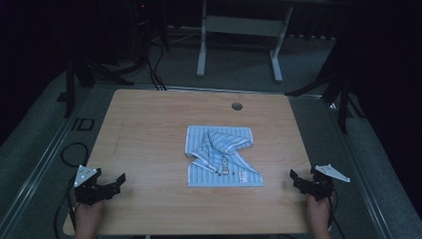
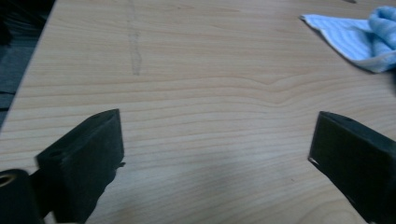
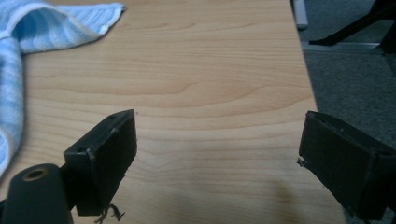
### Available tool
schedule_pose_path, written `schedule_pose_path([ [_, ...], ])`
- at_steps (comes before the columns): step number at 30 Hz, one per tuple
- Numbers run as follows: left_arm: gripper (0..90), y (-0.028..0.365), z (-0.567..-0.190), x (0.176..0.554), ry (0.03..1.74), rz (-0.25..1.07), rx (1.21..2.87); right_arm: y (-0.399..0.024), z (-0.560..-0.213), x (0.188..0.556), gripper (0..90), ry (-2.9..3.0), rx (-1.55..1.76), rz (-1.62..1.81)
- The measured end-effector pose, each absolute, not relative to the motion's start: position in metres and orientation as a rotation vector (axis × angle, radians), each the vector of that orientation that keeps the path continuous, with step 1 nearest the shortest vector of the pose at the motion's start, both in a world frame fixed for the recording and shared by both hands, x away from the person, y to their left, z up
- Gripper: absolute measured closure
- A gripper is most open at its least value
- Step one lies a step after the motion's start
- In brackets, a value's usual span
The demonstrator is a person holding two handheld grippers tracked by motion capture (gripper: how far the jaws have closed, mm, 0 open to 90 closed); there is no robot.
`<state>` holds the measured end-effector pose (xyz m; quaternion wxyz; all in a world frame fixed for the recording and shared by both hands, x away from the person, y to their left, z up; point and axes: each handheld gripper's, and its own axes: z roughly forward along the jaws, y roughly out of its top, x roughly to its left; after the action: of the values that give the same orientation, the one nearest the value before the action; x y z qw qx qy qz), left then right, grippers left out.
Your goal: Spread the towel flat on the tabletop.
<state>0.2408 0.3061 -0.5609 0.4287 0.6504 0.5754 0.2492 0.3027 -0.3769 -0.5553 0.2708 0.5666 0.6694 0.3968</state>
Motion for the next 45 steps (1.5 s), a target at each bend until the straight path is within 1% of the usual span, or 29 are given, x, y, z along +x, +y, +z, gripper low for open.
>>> schedule_pose_path([
  [4,4.7,0.304,-0.561,0.241,1.408,0.589,1.658,-0.377,-0.555,0.304,13.5,1.829,1.518,1.072],
  [9,2.5,0.301,-0.561,0.242,1.353,0.467,1.763,-0.376,-0.556,0.304,13.3,1.864,1.491,1.075],
  [13,2.0,0.301,-0.558,0.241,1.332,0.467,1.854,-0.375,-0.554,0.301,12.8,1.877,1.446,1.121],
  [16,2.0,0.3,-0.557,0.242,1.306,0.423,1.917,-0.375,-0.553,0.302,12.7,1.933,1.427,1.192],
  [20,2.0,0.292,-0.554,0.245,1.264,0.368,1.973,-0.37,-0.553,0.305,13.2,2.118,1.324,1.17],
  [22,2.1,0.286,-0.551,0.247,1.241,0.326,1.982,-0.367,-0.552,0.306,13.2,2.202,1.272,1.148],
  [26,2.1,0.268,-0.545,0.255,1.192,0.249,2.054,-0.36,-0.549,0.311,13.2,2.404,1.203,1.104],
  [32,2.1,0.242,-0.541,0.265,1.129,0.173,2.098,-0.343,-0.543,0.316,13.4,2.558,1.093,0.993],
  [41,3.7,0.2,-0.543,0.276,1.007,0.144,2.222,-0.311,-0.538,0.329,13.1,2.665,1.025,0.86],
  [45,3.7,0.186,-0.544,0.28,0.959,0.128,2.254,-0.295,-0.536,0.329,12.4,2.717,0.918,0.792],
])
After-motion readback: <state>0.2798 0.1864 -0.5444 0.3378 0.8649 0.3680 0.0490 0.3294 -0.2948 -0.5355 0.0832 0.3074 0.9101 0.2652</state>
